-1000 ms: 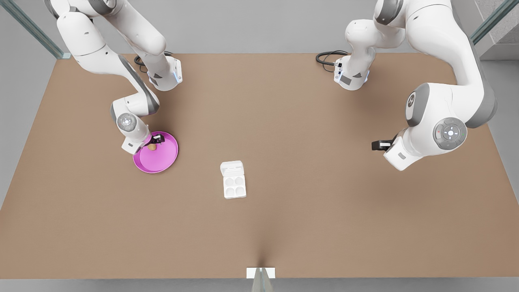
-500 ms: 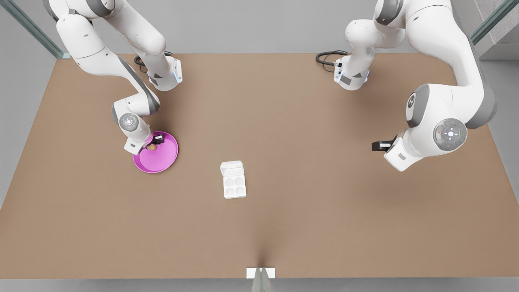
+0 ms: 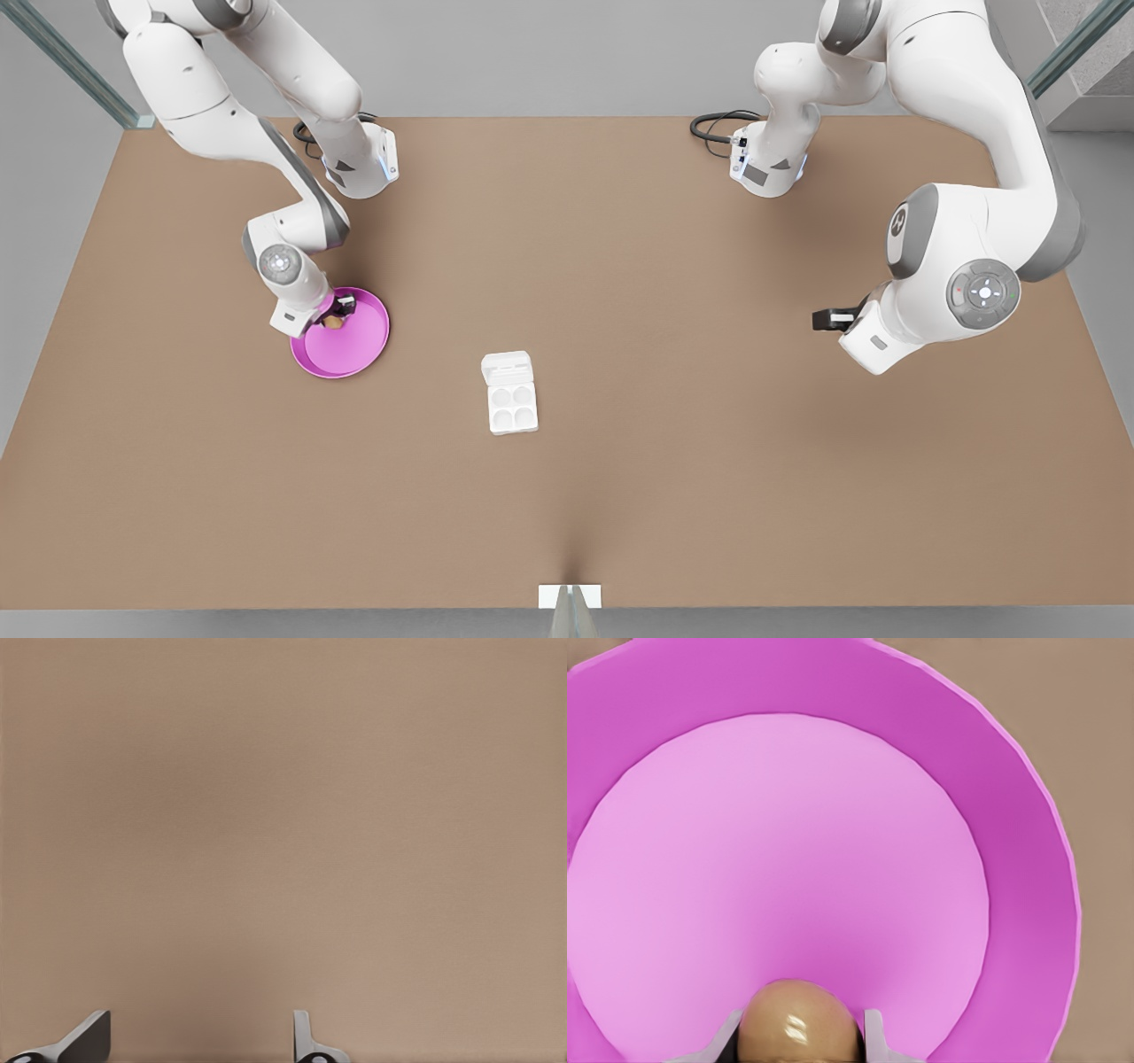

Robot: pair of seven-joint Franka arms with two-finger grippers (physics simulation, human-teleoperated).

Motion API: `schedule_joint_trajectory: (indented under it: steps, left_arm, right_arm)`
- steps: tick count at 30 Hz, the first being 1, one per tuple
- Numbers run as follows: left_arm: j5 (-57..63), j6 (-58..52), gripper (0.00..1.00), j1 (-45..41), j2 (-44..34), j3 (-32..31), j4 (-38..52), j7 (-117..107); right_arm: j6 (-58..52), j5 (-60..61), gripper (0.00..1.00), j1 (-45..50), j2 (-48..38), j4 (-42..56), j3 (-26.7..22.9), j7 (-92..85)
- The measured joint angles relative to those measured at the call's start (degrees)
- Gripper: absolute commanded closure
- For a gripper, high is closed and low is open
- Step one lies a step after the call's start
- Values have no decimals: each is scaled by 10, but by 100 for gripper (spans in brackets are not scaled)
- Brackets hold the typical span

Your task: Pack egg into the box and close the box lid

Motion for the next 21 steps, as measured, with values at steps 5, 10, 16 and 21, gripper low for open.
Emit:
schedule_joint_trajectory:
  steps: [5, 10, 16, 21]
  left_arm:
    - [0, -1, 0, 0, -1, 0, 0, 0]
    - [0, 0, 0, 0, 0, 0, 0, 0]
    - [0, 1, 0, 1, 0, 0, 0, 0]
    - [0, 2, 0, 1, 1, 0, 0, 0]
  right_arm:
    - [-57, 59, 58, 45, 8, 96, 44, -3]
    - [-126, 135, 58, 268, 64, 251, -88, 2]
    - [-194, 218, 58, 527, 169, 444, -284, 14]
    - [-241, 253, 58, 579, 227, 548, -327, 26]
